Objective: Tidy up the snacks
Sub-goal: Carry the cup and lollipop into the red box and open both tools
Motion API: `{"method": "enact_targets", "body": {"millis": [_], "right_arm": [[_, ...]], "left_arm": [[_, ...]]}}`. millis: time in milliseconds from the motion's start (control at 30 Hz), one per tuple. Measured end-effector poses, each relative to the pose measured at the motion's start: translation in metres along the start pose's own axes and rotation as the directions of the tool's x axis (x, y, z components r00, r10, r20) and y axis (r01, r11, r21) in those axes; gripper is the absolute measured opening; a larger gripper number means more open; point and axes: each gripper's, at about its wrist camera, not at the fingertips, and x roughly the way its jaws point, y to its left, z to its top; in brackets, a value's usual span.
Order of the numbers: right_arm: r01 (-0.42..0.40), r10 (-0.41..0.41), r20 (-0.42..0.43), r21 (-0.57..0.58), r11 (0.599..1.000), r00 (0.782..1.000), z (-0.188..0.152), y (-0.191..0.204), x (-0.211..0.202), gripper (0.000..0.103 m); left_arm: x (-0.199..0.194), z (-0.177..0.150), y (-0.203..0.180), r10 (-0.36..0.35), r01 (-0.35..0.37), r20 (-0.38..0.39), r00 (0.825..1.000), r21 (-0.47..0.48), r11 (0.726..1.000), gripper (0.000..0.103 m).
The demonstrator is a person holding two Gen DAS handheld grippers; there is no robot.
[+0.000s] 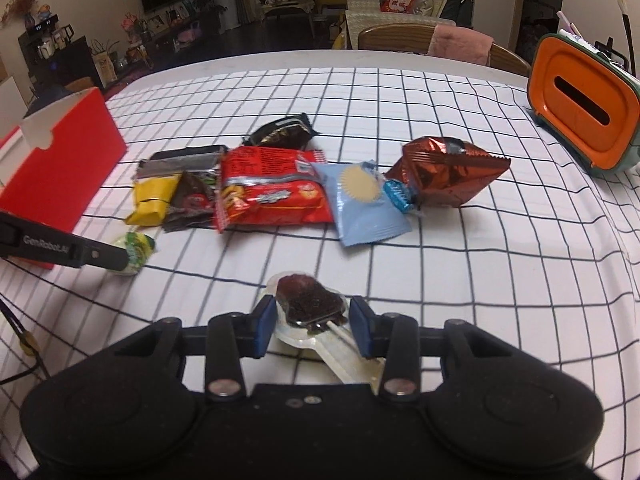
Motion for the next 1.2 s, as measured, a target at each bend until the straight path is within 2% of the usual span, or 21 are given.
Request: {"method": "enact_targets", "body": {"millis": [333,633,933,1200], "right_arm": [[-0.066,0.066,0.051,0.006,0.998,0.997,0.004,0.028,-0.035,0.039],[-0.101,0.102,0.129,-0.018,0.995,0.986,0.023,0.062,-0.067,0.039],[-0.122,0.139,0.200,-0.095,0.988,0.970,0.053,0.119,-0.087,0.039],[-0.135,0.173,0.239,-0.167,0.977,0.955,0.079,0.179,-0.086,0.039]], "left_arm": [[-0.037,-0.008,0.009,-0.003,0.003,0.041,0.999,0.008,1.000,0.014],[-0.085,-0.013,0.036,-0.002,0.004,0.105,0.994,-0.017,1.000,0.014],[-0.130,-0.012,0.075,0.017,-0.013,0.183,0.983,-0.024,1.000,0.014],[-0.156,-0.007,0.123,0.050,-0.041,0.235,0.971,-0.043,0.998,0.014]]}}
